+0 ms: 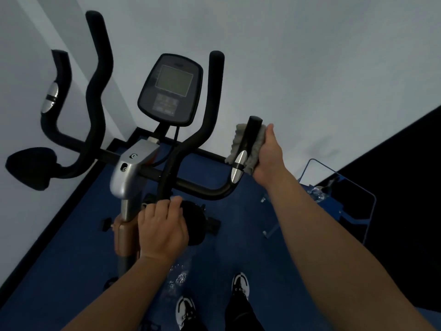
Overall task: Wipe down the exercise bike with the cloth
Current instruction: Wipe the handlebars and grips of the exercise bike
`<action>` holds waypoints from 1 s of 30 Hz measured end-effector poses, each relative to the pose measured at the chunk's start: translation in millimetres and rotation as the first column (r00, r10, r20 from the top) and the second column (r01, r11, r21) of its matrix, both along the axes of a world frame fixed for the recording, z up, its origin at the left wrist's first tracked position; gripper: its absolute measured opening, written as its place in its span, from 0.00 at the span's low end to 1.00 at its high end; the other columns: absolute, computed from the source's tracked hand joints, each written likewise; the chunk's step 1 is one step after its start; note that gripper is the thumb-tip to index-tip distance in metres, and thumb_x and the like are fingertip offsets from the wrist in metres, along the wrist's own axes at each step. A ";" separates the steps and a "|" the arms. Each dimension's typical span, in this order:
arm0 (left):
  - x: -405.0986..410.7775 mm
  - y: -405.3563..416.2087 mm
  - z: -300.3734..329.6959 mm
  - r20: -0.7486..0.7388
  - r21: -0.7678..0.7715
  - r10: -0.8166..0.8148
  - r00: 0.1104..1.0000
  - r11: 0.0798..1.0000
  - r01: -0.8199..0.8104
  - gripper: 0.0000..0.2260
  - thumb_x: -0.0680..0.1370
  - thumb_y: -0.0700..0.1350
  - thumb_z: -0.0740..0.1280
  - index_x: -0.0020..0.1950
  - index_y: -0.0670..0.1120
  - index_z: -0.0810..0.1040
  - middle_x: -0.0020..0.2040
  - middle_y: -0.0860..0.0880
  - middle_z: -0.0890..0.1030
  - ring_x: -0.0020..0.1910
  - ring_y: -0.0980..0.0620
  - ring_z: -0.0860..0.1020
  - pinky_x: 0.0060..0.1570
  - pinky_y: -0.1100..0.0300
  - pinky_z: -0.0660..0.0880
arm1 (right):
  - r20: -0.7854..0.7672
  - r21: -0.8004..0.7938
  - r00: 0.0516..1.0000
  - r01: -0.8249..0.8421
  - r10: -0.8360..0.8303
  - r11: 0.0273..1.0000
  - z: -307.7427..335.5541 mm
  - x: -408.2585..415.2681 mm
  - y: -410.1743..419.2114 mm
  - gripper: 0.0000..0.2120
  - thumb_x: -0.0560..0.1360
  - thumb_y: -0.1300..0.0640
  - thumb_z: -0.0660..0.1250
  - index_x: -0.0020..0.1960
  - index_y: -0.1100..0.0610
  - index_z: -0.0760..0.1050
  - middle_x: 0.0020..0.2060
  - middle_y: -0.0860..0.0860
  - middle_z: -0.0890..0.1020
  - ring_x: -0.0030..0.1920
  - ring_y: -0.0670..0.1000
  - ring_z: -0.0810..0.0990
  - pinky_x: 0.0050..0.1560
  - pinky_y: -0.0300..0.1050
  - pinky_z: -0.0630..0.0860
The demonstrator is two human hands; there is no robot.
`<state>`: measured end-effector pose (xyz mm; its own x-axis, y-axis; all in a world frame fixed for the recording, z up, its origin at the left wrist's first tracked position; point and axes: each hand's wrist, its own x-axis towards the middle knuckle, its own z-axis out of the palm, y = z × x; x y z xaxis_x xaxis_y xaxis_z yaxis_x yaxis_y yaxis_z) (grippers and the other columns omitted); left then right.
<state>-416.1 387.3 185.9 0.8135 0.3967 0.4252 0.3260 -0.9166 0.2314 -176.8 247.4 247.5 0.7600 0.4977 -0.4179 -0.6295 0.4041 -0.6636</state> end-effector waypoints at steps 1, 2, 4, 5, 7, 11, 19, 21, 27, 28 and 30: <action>0.0 0.1 0.3 0.000 -0.002 0.000 1.000 1.000 0.000 0.16 0.78 0.45 0.56 0.57 0.40 0.78 0.44 0.41 0.79 0.40 0.40 0.72 0.42 0.47 0.65 | 0.004 -0.012 1.000 0.004 -0.004 1.000 -2.8 -2.8 3.4 0.36 0.81 0.33 0.48 0.60 0.62 0.79 0.46 0.58 0.80 0.44 0.56 0.79 0.46 0.53 0.80; -0.1 0.7 0.1 -0.001 -0.002 -0.001 1.000 1.000 0.001 0.16 0.78 0.46 0.56 0.57 0.40 0.79 0.44 0.41 0.79 0.40 0.40 0.72 0.43 0.47 0.66 | -0.006 -0.007 1.000 0.018 -0.018 1.000 -6.0 -8.2 6.5 0.35 0.81 0.34 0.49 0.59 0.62 0.80 0.46 0.58 0.81 0.43 0.56 0.79 0.46 0.53 0.80; 0.4 1.3 -1.3 0.002 -0.001 0.002 1.000 1.000 -0.002 0.16 0.78 0.46 0.56 0.58 0.41 0.79 0.44 0.41 0.78 0.40 0.40 0.72 0.43 0.47 0.67 | -0.046 0.060 0.997 0.070 -0.067 0.996 -16.0 -26.1 10.7 0.33 0.82 0.35 0.51 0.57 0.61 0.82 0.43 0.57 0.82 0.40 0.57 0.80 0.44 0.54 0.80; 0.6 1.3 -2.4 0.004 0.003 0.007 1.000 1.000 -0.007 0.16 0.78 0.46 0.57 0.58 0.41 0.79 0.44 0.42 0.78 0.40 0.40 0.72 0.43 0.47 0.67 | -0.087 0.097 0.992 0.104 -0.096 0.990 -22.5 -37.6 12.8 0.32 0.82 0.36 0.51 0.56 0.60 0.82 0.42 0.56 0.82 0.39 0.57 0.79 0.44 0.54 0.78; 1.1 1.7 -3.9 0.000 0.007 0.012 1.000 1.000 -0.012 0.15 0.78 0.46 0.57 0.58 0.42 0.78 0.45 0.42 0.78 0.41 0.40 0.72 0.42 0.47 0.67 | -0.182 0.118 0.971 0.181 -0.158 0.976 -39.9 -60.2 16.9 0.33 0.81 0.35 0.51 0.54 0.59 0.84 0.41 0.55 0.82 0.38 0.56 0.79 0.44 0.53 0.76; 0.9 1.9 -3.2 -0.006 0.005 0.004 1.000 1.000 -0.004 0.15 0.78 0.46 0.57 0.58 0.43 0.78 0.45 0.43 0.79 0.40 0.41 0.72 0.43 0.48 0.66 | -0.347 0.123 0.893 0.345 -0.285 0.930 -66.2 -101.6 34.0 0.30 0.78 0.35 0.58 0.64 0.58 0.80 0.45 0.55 0.82 0.43 0.55 0.81 0.52 0.52 0.76; 1.8 -0.7 -0.3 -0.029 -0.024 0.019 0.999 1.000 -0.020 0.16 0.78 0.47 0.56 0.58 0.42 0.78 0.45 0.43 0.78 0.40 0.41 0.72 0.42 0.48 0.67 | -0.449 0.184 0.880 0.259 -0.153 0.948 -68.3 -119.1 40.3 0.28 0.82 0.43 0.55 0.58 0.64 0.83 0.57 0.63 0.83 0.56 0.62 0.82 0.66 0.60 0.75; 1.4 -0.9 1.1 -0.031 -0.036 0.020 0.999 0.999 -0.021 0.16 0.79 0.47 0.56 0.58 0.42 0.78 0.45 0.43 0.78 0.40 0.41 0.72 0.42 0.48 0.67 | -0.448 0.199 0.893 0.133 -0.031 0.971 -71.1 -117.9 39.4 0.30 0.83 0.44 0.52 0.54 0.65 0.85 0.59 0.65 0.82 0.56 0.63 0.83 0.68 0.62 0.72; 1.6 -1.0 -0.2 -0.043 -0.020 0.020 0.999 1.000 -0.021 0.15 0.79 0.47 0.56 0.58 0.43 0.78 0.45 0.44 0.78 0.40 0.42 0.72 0.42 0.49 0.67 | -0.391 0.238 0.910 -0.043 0.136 0.970 -75.7 -108.9 42.8 0.23 0.82 0.49 0.56 0.65 0.67 0.75 0.61 0.63 0.80 0.62 0.63 0.80 0.75 0.62 0.62; 1.9 -0.4 -1.2 -0.040 -0.013 0.015 0.999 1.000 -0.016 0.15 0.79 0.47 0.56 0.58 0.43 0.78 0.45 0.44 0.78 0.40 0.42 0.72 0.42 0.49 0.67 | -0.387 0.260 0.905 -0.075 0.175 0.963 -80.6 -107.6 44.7 0.24 0.82 0.49 0.58 0.71 0.64 0.69 0.67 0.63 0.75 0.67 0.64 0.75 0.75 0.62 0.62; 2.3 0.8 -3.0 -0.031 -0.005 0.008 0.999 1.000 -0.008 0.15 0.79 0.47 0.56 0.58 0.43 0.78 0.45 0.44 0.78 0.40 0.42 0.72 0.42 0.49 0.67 | -0.366 0.261 0.894 -0.169 0.259 0.950 -84.3 -103.5 48.4 0.26 0.82 0.48 0.60 0.75 0.62 0.65 0.71 0.63 0.71 0.72 0.64 0.69 0.74 0.60 0.64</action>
